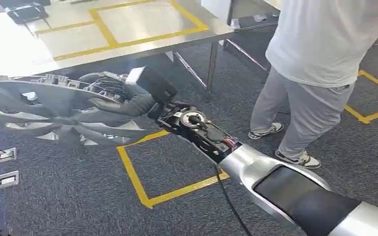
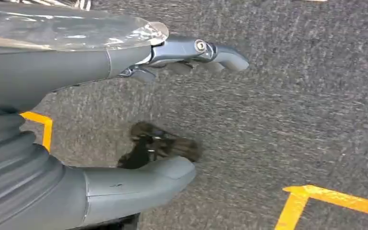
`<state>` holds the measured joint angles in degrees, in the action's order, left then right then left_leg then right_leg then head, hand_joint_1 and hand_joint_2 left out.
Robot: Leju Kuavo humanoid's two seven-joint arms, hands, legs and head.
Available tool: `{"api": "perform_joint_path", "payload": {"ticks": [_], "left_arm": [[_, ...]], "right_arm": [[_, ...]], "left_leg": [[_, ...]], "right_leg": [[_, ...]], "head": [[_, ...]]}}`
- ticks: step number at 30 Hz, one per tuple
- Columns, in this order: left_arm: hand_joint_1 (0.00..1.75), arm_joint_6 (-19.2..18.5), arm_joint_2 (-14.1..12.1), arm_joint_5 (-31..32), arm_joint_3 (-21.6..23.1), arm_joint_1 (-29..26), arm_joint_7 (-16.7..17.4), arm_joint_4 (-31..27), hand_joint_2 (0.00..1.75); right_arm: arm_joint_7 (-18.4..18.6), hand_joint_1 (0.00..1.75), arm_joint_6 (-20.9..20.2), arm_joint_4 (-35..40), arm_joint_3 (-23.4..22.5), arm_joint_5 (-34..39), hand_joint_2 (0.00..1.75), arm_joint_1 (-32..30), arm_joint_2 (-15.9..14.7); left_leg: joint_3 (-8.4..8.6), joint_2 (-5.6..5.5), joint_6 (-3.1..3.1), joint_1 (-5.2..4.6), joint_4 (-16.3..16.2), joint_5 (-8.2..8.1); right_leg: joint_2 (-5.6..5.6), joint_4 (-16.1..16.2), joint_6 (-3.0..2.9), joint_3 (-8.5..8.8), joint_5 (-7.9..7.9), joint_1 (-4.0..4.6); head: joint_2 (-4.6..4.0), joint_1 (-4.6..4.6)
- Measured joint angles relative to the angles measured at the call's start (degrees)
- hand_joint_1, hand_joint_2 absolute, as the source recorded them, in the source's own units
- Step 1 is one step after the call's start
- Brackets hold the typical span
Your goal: Take the parts from the cabinet and place them on the table.
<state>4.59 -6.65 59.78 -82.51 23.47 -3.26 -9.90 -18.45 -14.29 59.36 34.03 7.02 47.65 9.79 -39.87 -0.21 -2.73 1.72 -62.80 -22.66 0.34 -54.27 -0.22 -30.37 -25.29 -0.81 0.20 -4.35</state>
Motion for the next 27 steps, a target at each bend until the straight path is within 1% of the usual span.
{"api": "perform_joint_path", "payload": {"ticks": [1, 2, 3, 4, 5, 6, 7, 8, 9, 10, 11, 12, 13, 14, 15, 16, 17, 18, 19, 20, 22, 23, 24, 25, 26, 27], "left_arm": [[0.0, 0.0, 0.0, 0.0, 0.0, 0.0, 0.0, 0.0, 1.75], [0.0, 0.0, 0.1, 0.0, 0.0, 0.0, 0.0, 0.0, 1.75], [0.0, 0.0, 0.0, 0.0, 0.0, 0.2, 0.0, 0.0, 1.75], [0.0, 0.0, 0.2, 0.0, 0.0, 0.3, 0.0, 0.0, 1.75], [0.0, 0.0, 0.2, 0.0, 0.0, 0.2, 0.0, 0.0, 1.75], [0.0, 0.0, 0.2, 0.0, 0.0, 0.1, 0.0, 0.0, 1.75], [0.0, 0.0, 0.2, 0.0, 0.0, 0.1, 0.0, 0.0, 1.75], [0.0, 0.0, 0.2, 0.0, 0.0, 0.1, 0.0, 0.0, 1.75], [0.0, 0.0, 0.2, 0.1, 0.0, 0.1, 0.0, 0.0, 1.75], [0.0, 0.0, 0.2, 0.1, 0.0, 0.1, 0.0, 0.0, 1.75], [0.0, 0.0, 0.2, 0.1, 0.0, 0.0, 0.0, 0.0, 1.75], [0.0, 0.1, 0.2, 0.2, 0.0, -0.1, 0.0, 0.0, 1.75], [0.0, 0.1, 0.2, 0.2, 0.0, -0.2, 0.0, 0.0, 1.75], [0.0, 0.1, 0.3, 0.2, 0.0, -0.2, 0.0, 0.0, 1.75], [0.0, 0.1, 0.3, 0.2, 0.0, -0.2, 0.0, 0.0, 1.75], [0.0, 0.1, 0.3, 0.2, 0.0, -0.2, 0.0, 0.0, 1.75], [0.0, 0.1, 0.3, 0.2, 0.0, -0.2, 0.0, 0.0, 1.75], [0.0, 0.1, 0.4, 0.3, 0.0, -0.2, 0.0, 0.0, 1.75], [0.0, 0.1, 0.9, 0.4, 0.0, -0.1, 0.0, 0.0, 1.75], [0.0, 0.2, 0.8, 0.4, 0.0, -0.1, 0.0, 0.0, 1.75], [0.0, 0.4, 0.7, 0.6, 0.0, -0.1, 0.1, 0.0, 1.75], [0.0, 0.5, 0.5, 0.7, 0.0, 0.0, 0.2, 0.0, 1.75], [0.0, 0.5, 0.8, 0.7, 0.0, 0.0, 0.2, 0.0, 1.75], [0.0, 0.5, 0.8, 0.8, 0.0, 0.1, 0.2, 0.0, 1.75], [0.0, 0.5, 0.7, 0.8, 0.0, 0.2, 0.2, 0.0, 1.75], [0.0, 0.5, 0.6, 0.8, 0.0, 0.2, 0.2, 0.0, 1.75]], "right_arm": [[0.0, 1.75, 0.0, 0.0, 0.0, 0.0, 1.75, 0.1, 0.0], [-0.1, 1.75, 0.0, 0.0, 0.0, 0.0, 1.75, 0.2, 0.0], [-0.1, 1.75, 0.0, 0.0, 0.0, 0.0, 1.75, 0.6, 0.0], [-0.2, 1.75, 0.0, 0.1, 0.0, 0.0, 1.75, 0.8, 0.0], [-0.2, 1.75, 0.0, 0.1, 0.0, 0.0, 1.75, 0.7, 0.0], [-0.1, 1.75, 0.1, 0.1, 0.0, 0.0, 1.75, 0.7, 0.0], [-0.1, 1.75, 0.1, 0.1, 0.0, 0.0, 1.75, 0.7, 0.0], [0.2, 1.75, 0.2, 0.3, 0.0, 0.0, 1.75, 0.6, 0.0], [0.3, 1.75, 0.2, 0.4, 0.0, 0.0, 1.75, 0.7, 0.0], [0.4, 1.75, 0.2, 0.5, 0.0, 0.0, 1.75, 0.6, 0.0], [0.5, 1.75, 0.2, 0.5, 0.0, 0.0, 1.75, 0.5, 0.0], [0.6, 1.75, 0.3, 0.5, 0.0, 0.0, 1.75, 0.3, 0.0], [0.7, 1.75, 0.3, 0.5, 0.0, 0.0, 1.75, 0.1, 0.0], [0.9, 1.75, 0.3, 0.5, 0.0, 0.0, 1.75, 0.0, 0.0], [0.9, 1.75, 0.3, 0.5, 0.0, 0.0, 1.75, 0.0, 0.0], [0.9, 1.75, 0.3, 0.5, 0.0, 0.0, 1.75, 0.0, 0.0], [1.0, 1.75, 0.3, 0.6, 0.0, 0.0, 1.75, 0.0, 0.0], [1.0, 1.75, 0.3, 0.9, -0.1, 0.0, 1.75, 0.1, 0.0], [0.9, 1.75, 0.3, 0.9, -0.1, 0.0, 1.75, 0.2, 0.0], [1.0, 1.75, 0.7, 1.2, -0.1, 0.0, 1.75, 0.3, 0.0], [1.4, 1.75, 1.7, 1.6, -0.3, 0.0, 1.75, 0.3, -0.1], [1.8, 1.75, 2.0, 2.1, -0.5, 0.0, 1.75, 0.4, -0.1], [2.1, 1.75, 2.2, 2.3, -0.5, 0.0, 1.75, 0.3, -0.1], [2.3, 1.75, 2.3, 2.3, -0.6, 0.0, 1.75, 0.4, -0.1], [2.3, 1.75, 2.3, 2.4, -0.8, 0.1, 1.75, 0.5, -0.2], [2.3, 1.75, 2.3, 2.6, -1.0, 0.2, 1.75, 0.4, -0.2]], "left_leg": [[2.14, 0.25, -0.13, 0.12, 5.6, 3.19], [2.75, 0.4, -0.26, -0.13, 6.0, 2.13], [3.13, 0.05, 0.44, -0.57, 7.4, 1.52], [2.92, 0.02, 1.14, -0.58, 6.8, 1.23], [2.96, -0.03, 1.51, -0.51, 6.8, 0.97], [3.07, -0.2, 2.0, -0.6, 6.8, 0.69], [3.46, -0.21, 2.39, -0.43, 6.9, 0.51], [3.98, -0.26, 2.91, -0.53, 6.9, 0.15], [4.32, -0.26, 3.26, -0.66, 6.9, -0.09], [4.63, -0.26, 3.56, -0.82, 6.9, -0.32], [4.91, -0.26, 3.79, -1.04, 6.9, -0.6], [5.19, -0.28, 3.92, -1.26, 6.9, -0.86], [5.75, -0.39, 4.04, -1.57, 6.9, -1.26], [6.37, -0.55, 4.14, -1.86, 6.9, -1.66], [6.72, -0.63, 4.19, -1.97, 6.9, -1.9], [6.76, -0.64, 4.19, -1.99, 6.9, -1.93], [7.77, -0.76, 4.19, -2.38, 6.9, -2.5], [8.17, -0.77, 4.23, -2.29, 7.1, -2.96], [8.1, -0.75, 3.99, -2.73, 7.1, -3.04], [7.95, -0.87, 3.78, -2.07, 7.1, -2.98], [8.03, -0.66, 3.27, -1.93, 7.6, -2.97], [8.23, -0.67, 2.97, -2.55, 7.7, -3.23], [8.09, -0.41, 2.78, -2.16, 7.2, -3.59], [6.81, -0.21, 2.14, -2.02, 4.5, -4.68], [4.13, -0.22, 1.66, -1.72, -0.2, -6.61], [1.34, -0.22, 1.27, -1.41, -4.8, -8.2]], "right_leg": [[-0.01, -0.2, 0.5, 0.53, -0.67, -0.16], [0.01, -0.2, 0.92, 0.43, -1.03, 0.07], [0.14, -0.7, 1.3, 0.16, -1.32, 0.2], [0.12, -0.4, 1.51, 0.17, -1.27, 0.2], [0.08, -0.4, 1.69, 0.3, -1.54, 0.28], [0.0, -0.4, 2.09, 0.55, -1.89, 0.15], [-0.04, -0.5, 2.4, 0.46, -2.46, 0.01], [-0.14, -2.7, 2.52, -0.28, -3.57, -0.01], [-0.15, -7.1, 2.55, -2.24, -5.42, 0.0], [-0.14, -12.9, 2.55, -5.31, -7.41, 0.1], [-0.14, -17.8, 2.49, -8.19, -8.68, 0.21], [-0.14, -20.7, 2.37, -10.24, -9.07, 0.28], [-0.13, -21.4, 2.03, -11.54, -7.88, 0.43], [-0.1, -18.9, 1.49, -11.19, -5.22, 0.75], [-0.06, -16.6, 1.1, -10.57, -3.33, 1.0], [-0.06, -16.3, 1.04, -10.48, -3.1, 1.01], [0.05, -8.6, -0.26, -7.83, 2.28, 1.53], [0.23, -4.0, -1.37, -6.35, 4.24, 2.11], [0.14, -3.7, -1.83, -5.04, 3.87, 2.11], [0.09, -2.6, -1.87, -4.75, 3.71, 2.37], [0.1, -2.0, -2.2, -4.59, 3.35, 2.54], [0.04, 0.1, -2.33, -3.11, 3.11, 1.9], [-0.06, 0.8, -1.98, -2.45, 3.24, 1.6], [-0.03, 1.5, -1.93, -1.98, 3.33, 1.42], [-0.03, 1.6, -1.9, -1.89, 3.3, 1.31], [-0.03, 1.6, -1.71, -1.79, 3.1, 1.14]], "head": [[0.0, 0.04], [-0.02, 0.3], [-0.02, 0.85], [0.0, 0.63], [0.0, 0.16], [0.0, 0.13], [0.0, 0.09], [0.0, -0.24], [0.0, -0.35], [0.0, -0.52], [0.0, -0.68], [0.0, -0.72], [0.0, -0.77], [0.0, -0.78], [0.0, -0.9], [0.0, -0.92], [0.0, -1.05], [0.0, -0.99], [-0.02, 0.16], [-0.02, -0.06], [-0.02, -0.68], [0.0, -0.81], [0.0, -0.74], [0.0, -0.48], [0.0, -0.48], [0.0, -0.33]]}}
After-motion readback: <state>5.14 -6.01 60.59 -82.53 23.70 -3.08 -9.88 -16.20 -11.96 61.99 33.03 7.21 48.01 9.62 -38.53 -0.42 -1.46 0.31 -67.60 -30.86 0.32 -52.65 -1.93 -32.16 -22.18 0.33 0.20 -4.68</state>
